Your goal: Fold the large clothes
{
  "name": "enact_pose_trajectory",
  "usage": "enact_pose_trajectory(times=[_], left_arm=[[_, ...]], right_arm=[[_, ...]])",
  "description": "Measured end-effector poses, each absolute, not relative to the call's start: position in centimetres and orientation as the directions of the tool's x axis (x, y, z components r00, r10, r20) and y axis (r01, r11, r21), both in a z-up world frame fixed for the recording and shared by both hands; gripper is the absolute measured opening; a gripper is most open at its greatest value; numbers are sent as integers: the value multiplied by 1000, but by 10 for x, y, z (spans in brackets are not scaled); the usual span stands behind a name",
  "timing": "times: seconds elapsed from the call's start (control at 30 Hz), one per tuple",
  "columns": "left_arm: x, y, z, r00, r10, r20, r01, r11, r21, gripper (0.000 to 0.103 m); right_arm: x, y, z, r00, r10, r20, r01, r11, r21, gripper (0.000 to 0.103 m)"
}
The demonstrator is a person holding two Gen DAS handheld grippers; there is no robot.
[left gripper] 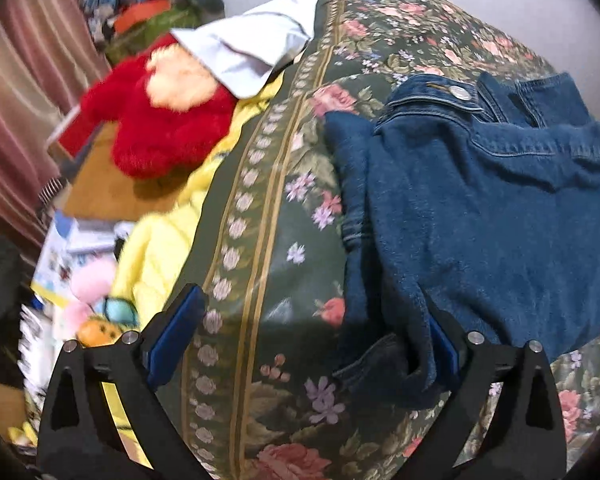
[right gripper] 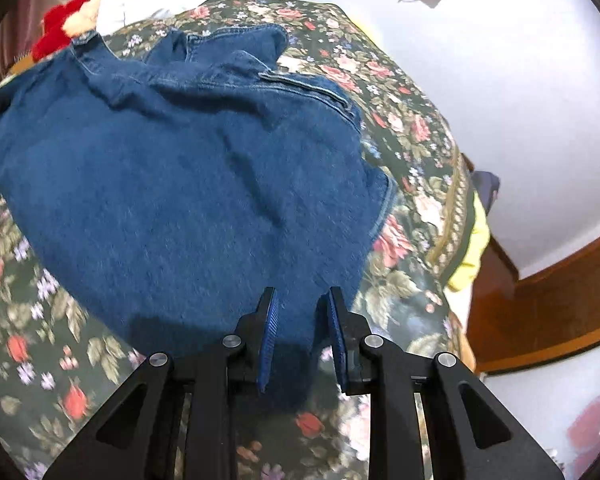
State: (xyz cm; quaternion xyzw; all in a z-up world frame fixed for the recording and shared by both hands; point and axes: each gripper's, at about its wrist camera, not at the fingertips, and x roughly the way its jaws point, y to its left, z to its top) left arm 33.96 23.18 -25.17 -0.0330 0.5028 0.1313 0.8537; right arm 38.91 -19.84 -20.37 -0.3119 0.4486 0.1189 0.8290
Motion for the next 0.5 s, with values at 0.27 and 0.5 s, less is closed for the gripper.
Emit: enact_pose_trajectory(times=[0.27, 0.5], left_arm=[[326, 222, -246, 468, 258, -845, -218, 961, 172, 100], [315, 225, -230, 464, 283, -840, -258, 950, 178, 100]], right_arm=[[397, -253, -188, 517, -10, -856, -374, 897, -237, 79], [389, -260, -169, 524, 36, -851, -342, 924, -171, 79]])
